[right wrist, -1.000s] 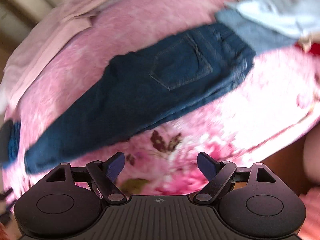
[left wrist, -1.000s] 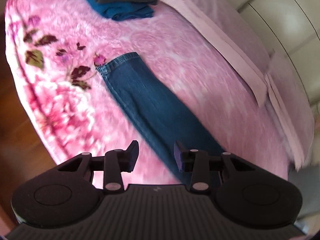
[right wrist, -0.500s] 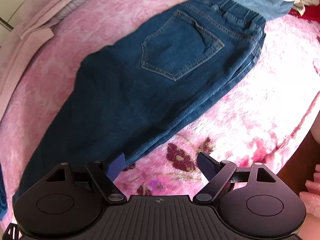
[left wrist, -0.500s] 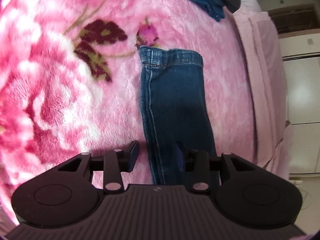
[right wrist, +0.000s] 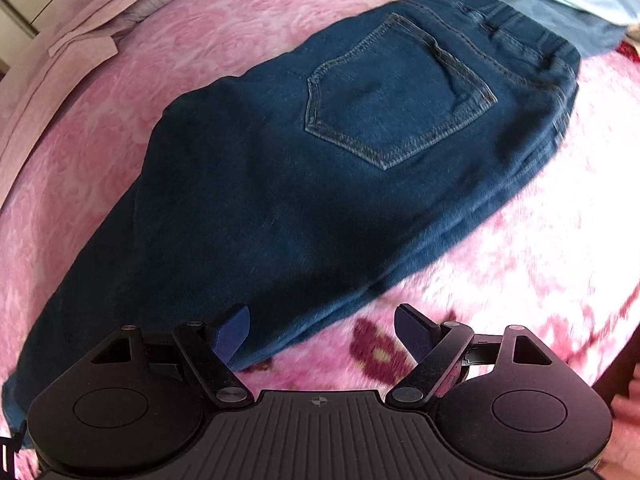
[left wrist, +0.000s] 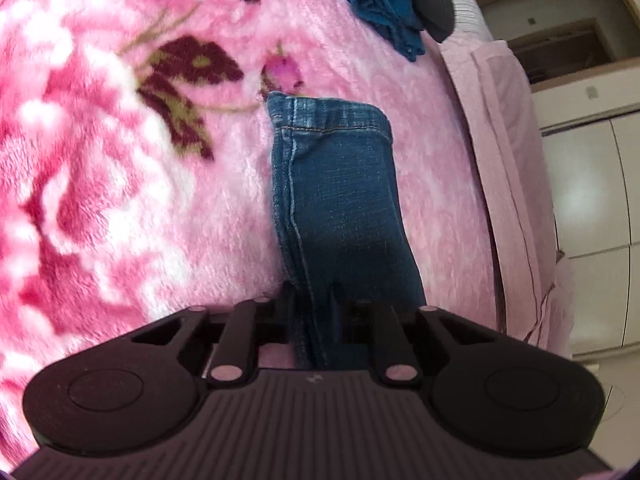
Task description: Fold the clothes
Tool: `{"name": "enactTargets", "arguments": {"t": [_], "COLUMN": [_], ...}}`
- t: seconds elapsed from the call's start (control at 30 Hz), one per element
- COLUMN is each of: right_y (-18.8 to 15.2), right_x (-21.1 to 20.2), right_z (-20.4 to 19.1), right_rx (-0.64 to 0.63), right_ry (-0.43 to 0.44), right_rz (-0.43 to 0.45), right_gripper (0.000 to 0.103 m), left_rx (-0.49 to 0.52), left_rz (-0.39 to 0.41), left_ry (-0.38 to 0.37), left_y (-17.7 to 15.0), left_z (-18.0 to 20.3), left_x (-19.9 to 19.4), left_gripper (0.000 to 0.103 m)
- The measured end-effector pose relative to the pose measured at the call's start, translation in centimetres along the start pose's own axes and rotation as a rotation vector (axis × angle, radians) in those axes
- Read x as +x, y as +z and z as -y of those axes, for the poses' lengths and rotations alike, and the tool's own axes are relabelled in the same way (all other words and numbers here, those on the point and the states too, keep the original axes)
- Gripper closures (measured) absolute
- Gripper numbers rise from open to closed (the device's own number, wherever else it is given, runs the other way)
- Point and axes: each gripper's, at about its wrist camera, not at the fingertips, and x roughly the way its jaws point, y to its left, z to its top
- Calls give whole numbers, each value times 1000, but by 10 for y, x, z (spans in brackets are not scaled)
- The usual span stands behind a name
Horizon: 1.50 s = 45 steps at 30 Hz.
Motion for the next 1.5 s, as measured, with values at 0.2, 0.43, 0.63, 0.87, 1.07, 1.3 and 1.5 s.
{"name": "enactTargets", "arguments": {"t": [0.2, 0.43, 0.63, 0.87, 1.07, 1.3, 1.5], "right_y": [19, 40, 51, 50, 46, 35, 35], "right_x": [-9, -26, -33, -32, -27, 11, 38], "right_z": [23, 70, 99, 105, 86, 53, 25], "right_rx": [-32, 28, 68, 88, 152, 333, 319], "right_ry": [3, -2, -10, 40, 316, 582, 591], "right_rz": [27, 64, 76, 70, 51, -103, -134], "right_gripper": [20, 20, 20, 20, 20, 26, 33], "left_rx": [547, 1102, 1444, 1559, 1357, 1102, 987], "left_rz": [90, 207, -92, -344, -376, -335, -360], "left_ry": [97, -83, -320, -246, -236, -79, -55], "left_y": [-19, -104, -228, -290, -222, -153, -131], "left_z": [76, 179, 208, 179, 182, 164, 148], "left_x": [-10, -43, -24, 1, -16, -3, 4], "left_gripper": [99, 99, 94, 84, 84, 85, 85]}}
